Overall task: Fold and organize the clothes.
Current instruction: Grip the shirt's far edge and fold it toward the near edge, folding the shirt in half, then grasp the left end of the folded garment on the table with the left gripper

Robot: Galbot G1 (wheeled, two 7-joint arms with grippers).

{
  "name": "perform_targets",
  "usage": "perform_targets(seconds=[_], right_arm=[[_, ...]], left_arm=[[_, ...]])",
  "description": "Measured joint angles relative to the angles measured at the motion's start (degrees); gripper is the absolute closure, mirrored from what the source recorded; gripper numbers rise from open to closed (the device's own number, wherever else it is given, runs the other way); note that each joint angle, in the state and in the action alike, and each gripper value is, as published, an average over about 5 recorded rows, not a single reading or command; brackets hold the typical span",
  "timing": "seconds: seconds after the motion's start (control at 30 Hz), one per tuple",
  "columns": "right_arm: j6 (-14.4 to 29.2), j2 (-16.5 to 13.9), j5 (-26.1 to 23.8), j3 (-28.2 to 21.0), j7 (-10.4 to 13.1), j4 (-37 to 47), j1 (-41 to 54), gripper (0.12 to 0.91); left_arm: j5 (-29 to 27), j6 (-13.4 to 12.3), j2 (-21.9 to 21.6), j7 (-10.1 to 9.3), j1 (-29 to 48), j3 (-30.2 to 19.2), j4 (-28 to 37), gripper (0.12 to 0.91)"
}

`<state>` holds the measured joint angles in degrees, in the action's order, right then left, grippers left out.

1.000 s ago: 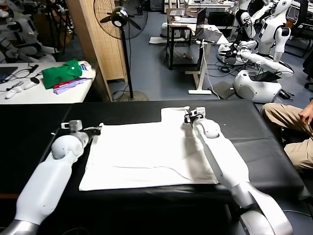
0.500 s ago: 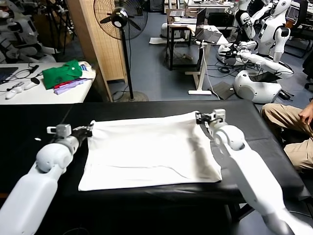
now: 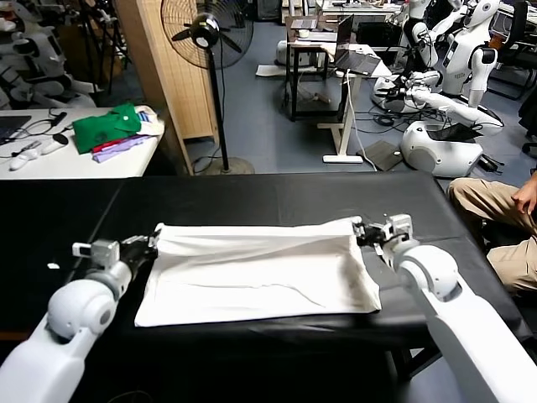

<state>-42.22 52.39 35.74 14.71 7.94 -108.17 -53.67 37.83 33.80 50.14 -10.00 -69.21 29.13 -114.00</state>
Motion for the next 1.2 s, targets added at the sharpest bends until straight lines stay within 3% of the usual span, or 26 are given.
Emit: perform_targets(seconds=[0.33, 0.57, 0.67, 0.73, 0.83, 0.97, 1.1, 1.2], right_arm=[[0.0, -0.1, -1.8, 0.4, -0.5, -3.1, -6.8, 0.904], [0.0, -0.2, -2.2, 0.4, -0.6, -4.2, -9.1, 0.888], [0.0, -0.6, -2.1, 1.1, -0.7, -5.1, -9.9, 0.783], [0.0, -1.0, -1.9, 1.9, -0.9, -6.0, -10.5, 0.667], [0.0, -1.2, -1.0, 3.8, -1.2, -7.3, -10.9, 0.499], [0.0, 0.0, -0.7, 6.6, -0.8, -7.5, -9.7, 0.302], [0.1, 2.9, -3.8, 7.0, 0.1, -5.1, -6.9, 0.234], [0.9, 5.8, -6.5, 5.9, 0.0, -1.7, -4.4, 0.228]], left_arm=[[-5.2, 0.0, 0.4, 1.2, -9.3, 3.9, -4.4, 0.9], [-9.5, 2.0, 1.5, 2.73, -14.0, 5.2, -5.9, 0.9], [-11.1, 3.1, 1.9, 2.97, -15.5, 5.3, -6.6, 0.9], [-11.7, 3.8, 2.0, 2.94, -16.4, 5.5, -7.2, 0.884], [-11.3, 4.3, 1.7, 2.84, -17.6, 6.3, -8.4, 0.776], [-9.3, 3.8, 1.0, 2.84, -17.7, 7.5, -9.9, 0.558], [-6.4, 2.6, 0.8, 1.95, -15.5, 7.4, -9.3, 0.337], [-2.7, 2.6, 1.5, 0.48, -12.3, 6.2, -6.9, 0.251]])
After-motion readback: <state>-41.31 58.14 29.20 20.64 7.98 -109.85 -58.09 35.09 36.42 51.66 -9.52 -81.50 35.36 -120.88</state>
